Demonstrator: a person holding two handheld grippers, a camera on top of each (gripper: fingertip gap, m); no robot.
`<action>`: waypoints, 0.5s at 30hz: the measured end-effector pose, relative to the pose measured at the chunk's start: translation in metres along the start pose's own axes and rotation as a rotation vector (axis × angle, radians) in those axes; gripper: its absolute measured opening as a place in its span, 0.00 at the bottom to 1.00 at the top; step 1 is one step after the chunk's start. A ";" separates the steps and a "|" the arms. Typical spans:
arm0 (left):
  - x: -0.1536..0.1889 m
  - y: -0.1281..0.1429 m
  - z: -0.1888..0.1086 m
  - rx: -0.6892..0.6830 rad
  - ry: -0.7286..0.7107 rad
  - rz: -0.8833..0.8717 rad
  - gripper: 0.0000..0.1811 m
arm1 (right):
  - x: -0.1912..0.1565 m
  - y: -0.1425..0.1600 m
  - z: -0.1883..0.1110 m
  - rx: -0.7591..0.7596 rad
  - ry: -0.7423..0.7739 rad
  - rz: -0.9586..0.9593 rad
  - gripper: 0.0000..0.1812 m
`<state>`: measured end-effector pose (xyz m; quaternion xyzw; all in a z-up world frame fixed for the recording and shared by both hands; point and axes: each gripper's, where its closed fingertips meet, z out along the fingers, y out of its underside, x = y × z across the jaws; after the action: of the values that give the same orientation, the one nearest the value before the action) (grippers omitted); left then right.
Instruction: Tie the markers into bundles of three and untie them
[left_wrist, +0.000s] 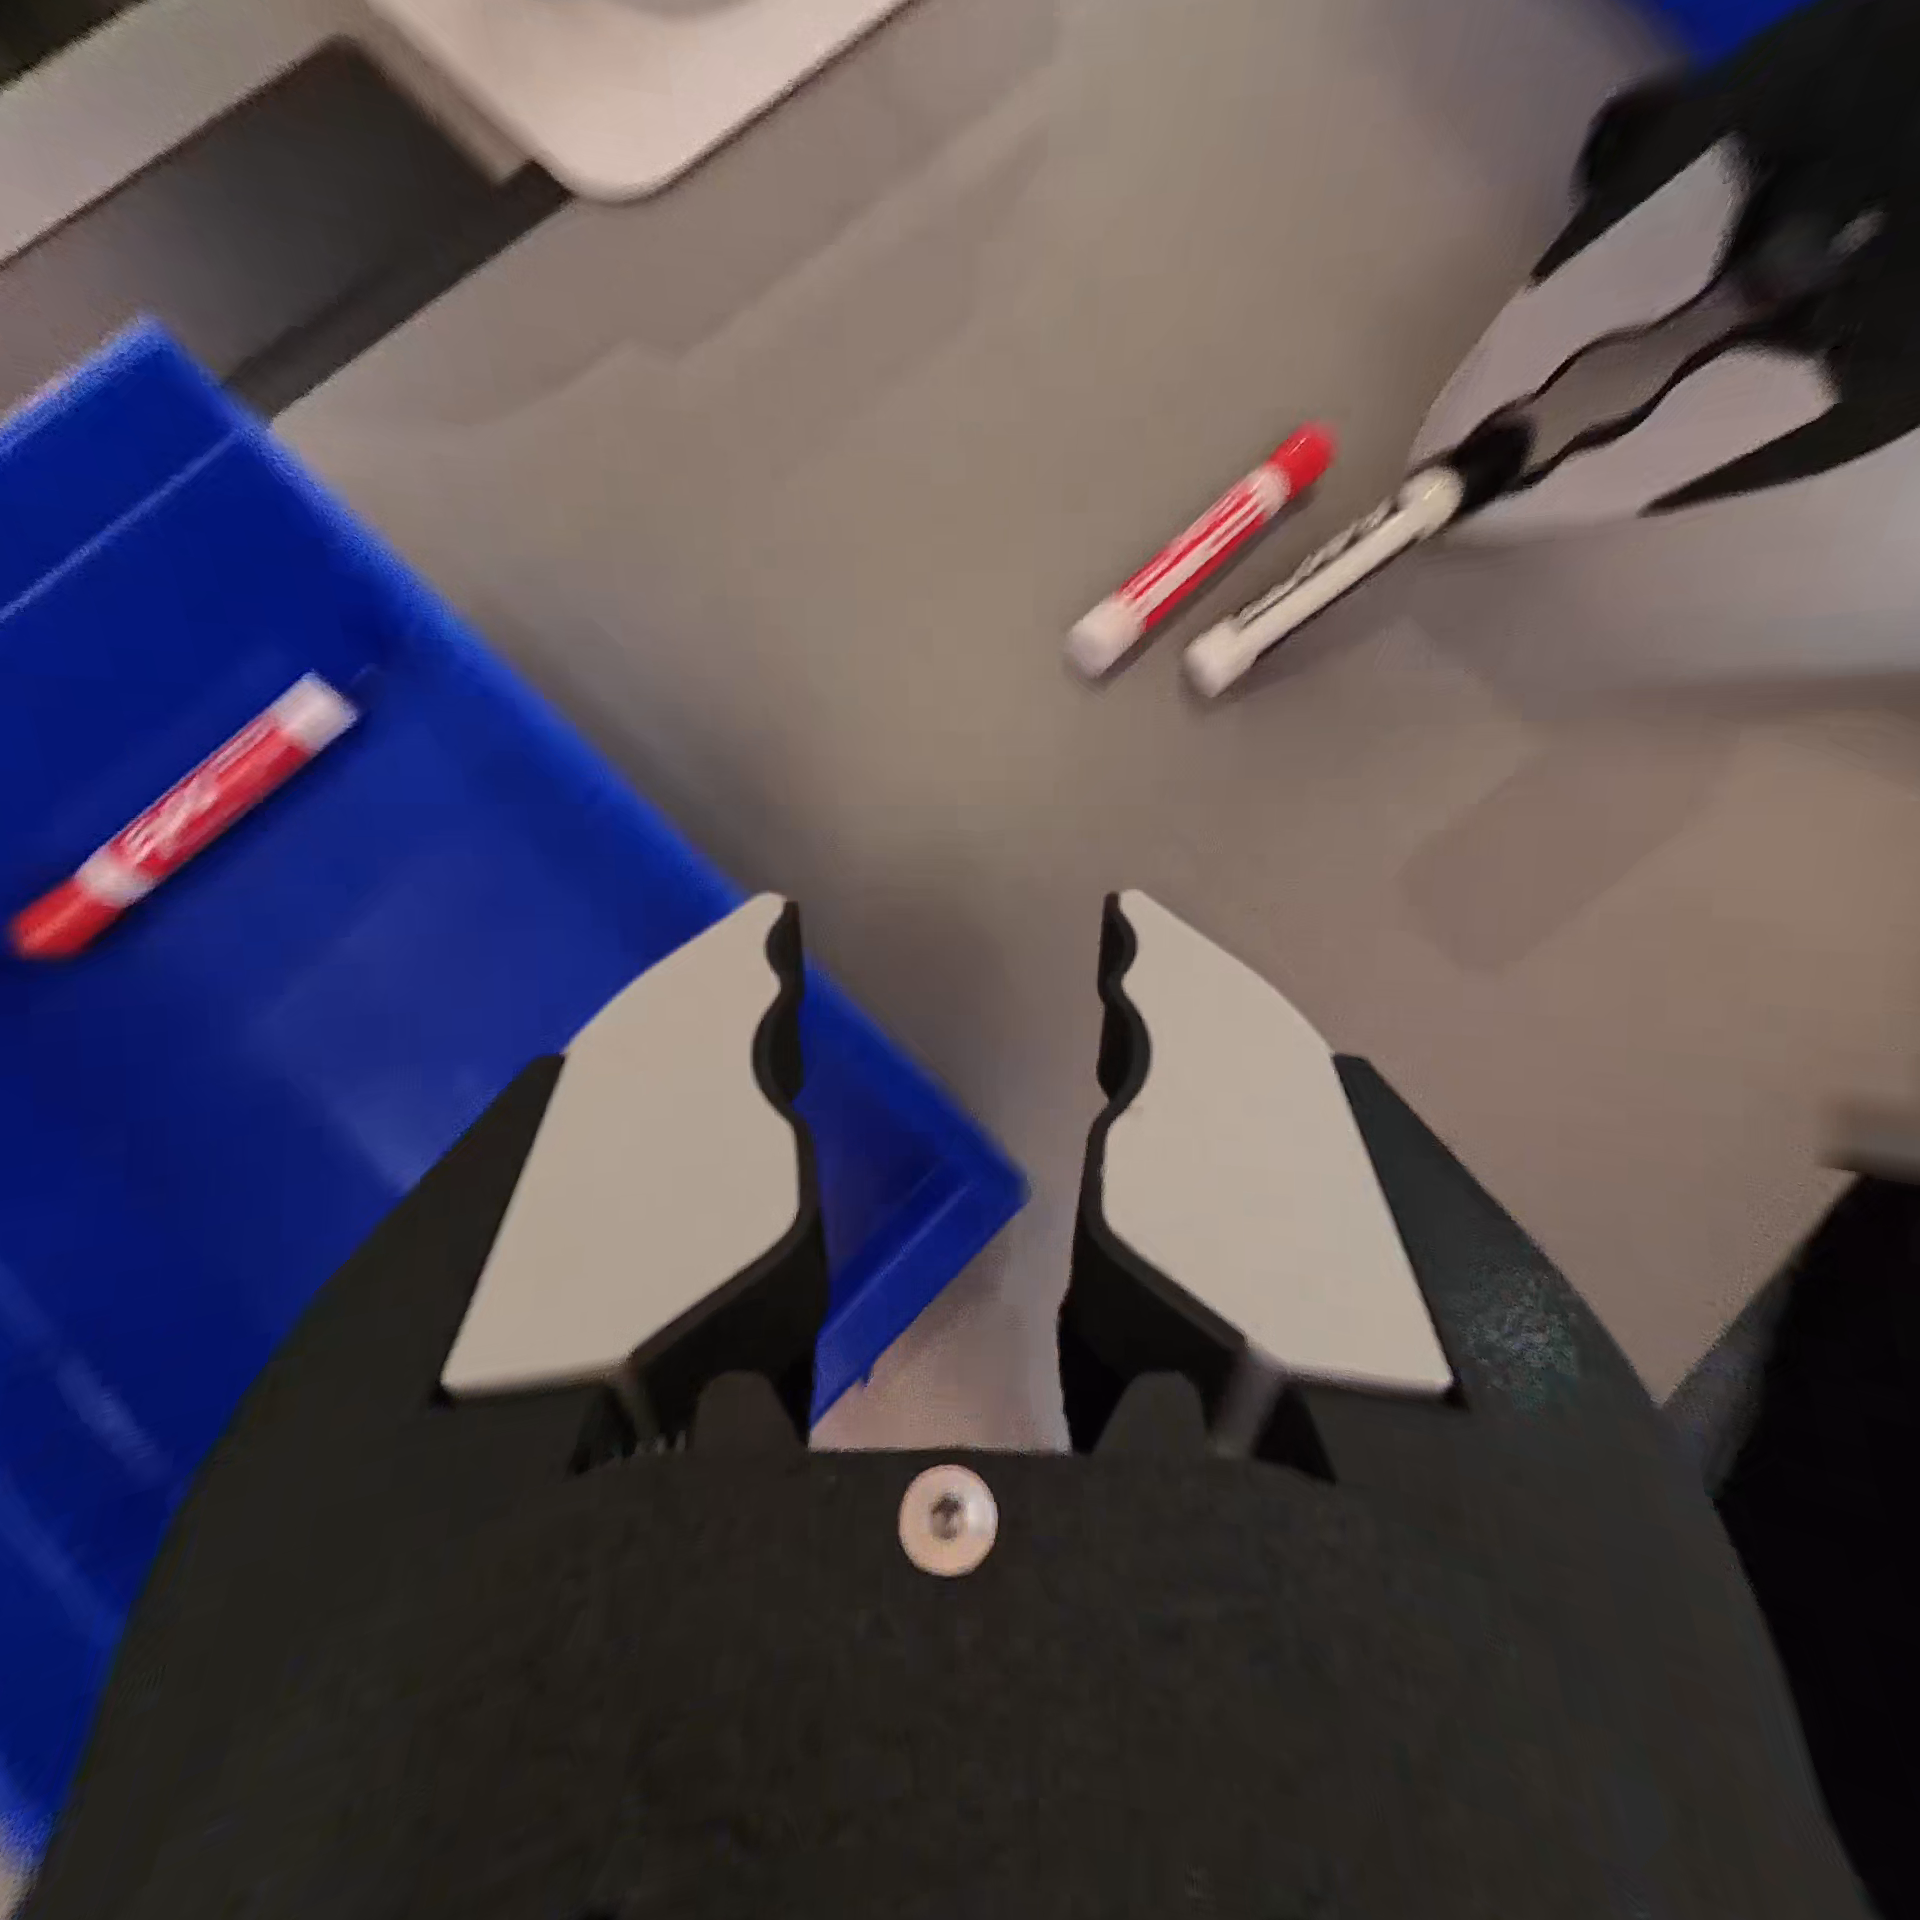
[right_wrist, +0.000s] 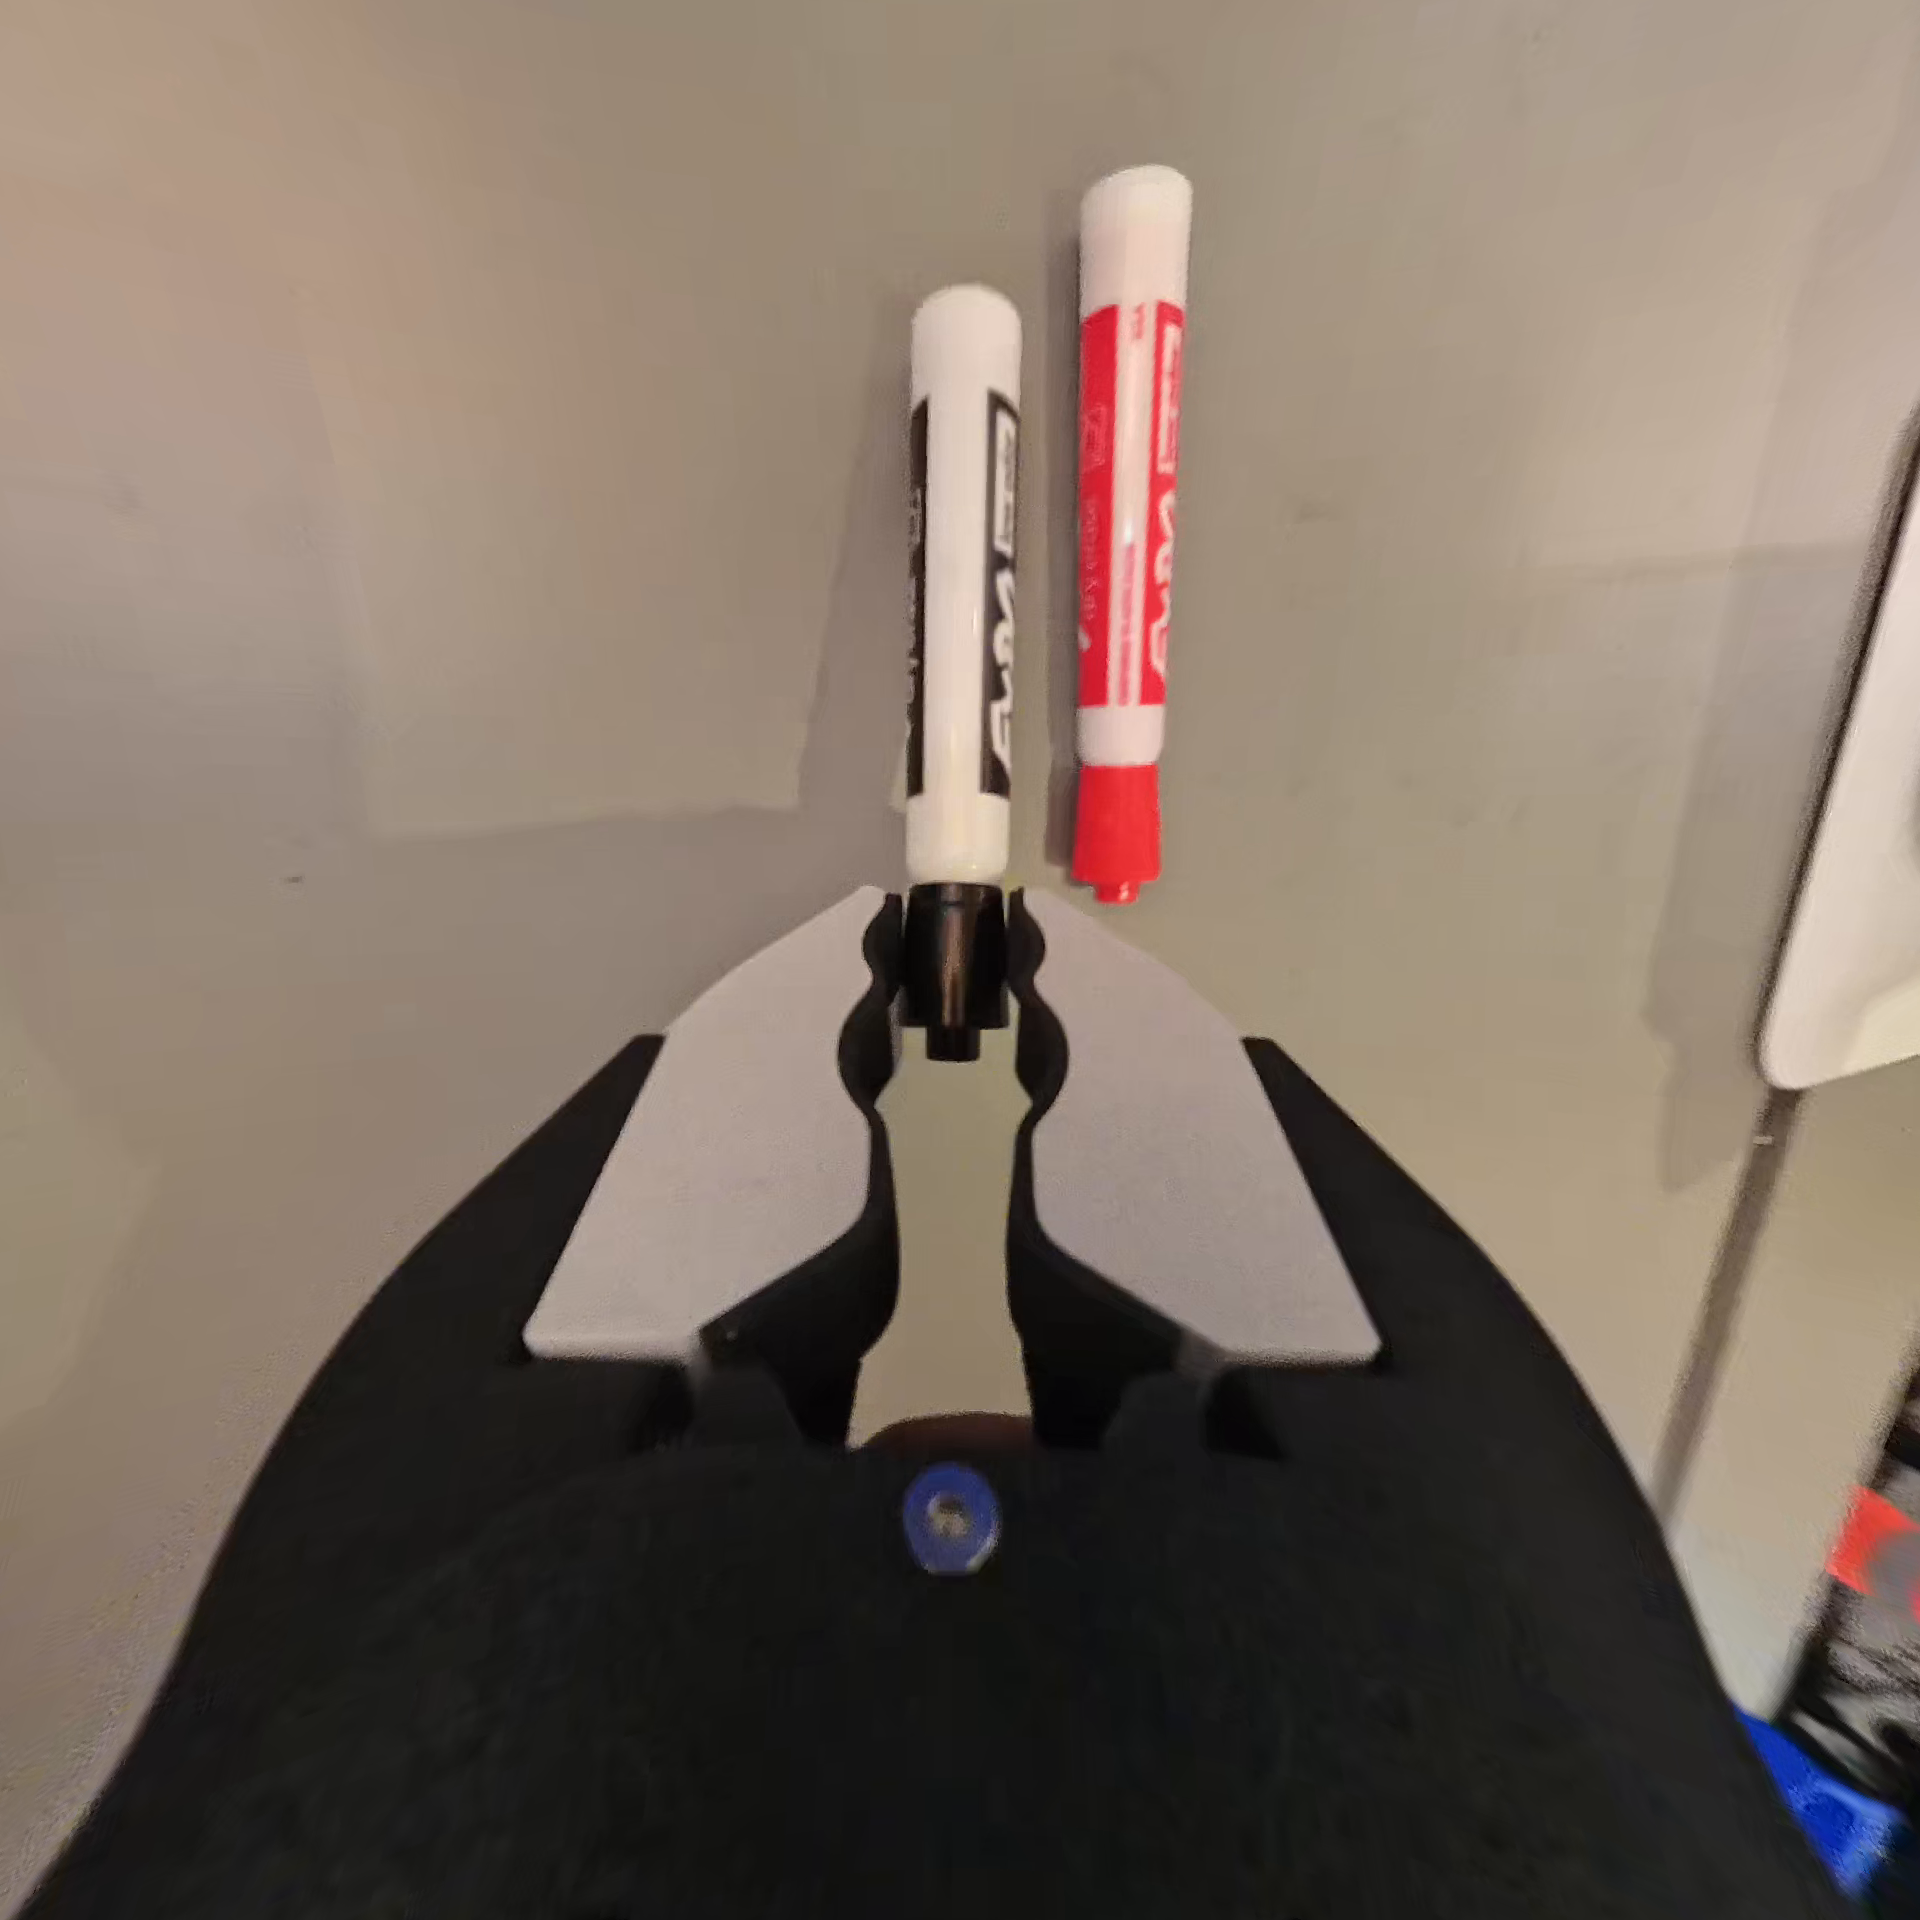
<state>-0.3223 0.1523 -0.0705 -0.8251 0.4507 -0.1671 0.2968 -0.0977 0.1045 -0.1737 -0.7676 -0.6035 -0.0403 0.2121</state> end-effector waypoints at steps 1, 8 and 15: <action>-0.009 0.010 0.000 -0.042 -0.034 0.002 0.30 | 0.003 -0.002 0.003 -0.027 0.012 -0.021 0.10; -0.060 0.025 0.016 -0.143 -0.045 -0.010 0.45 | 0.010 -0.005 0.003 0.026 0.055 0.010 0.17; -0.136 -0.003 0.036 -0.099 -0.048 -0.213 0.44 | 0.002 0.011 -0.041 0.236 0.188 0.183 0.19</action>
<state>-0.3736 0.2806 -0.0972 -0.8857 0.3609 -0.1557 0.2471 -0.0786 0.0892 -0.1391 -0.7821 -0.5090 -0.0214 0.3590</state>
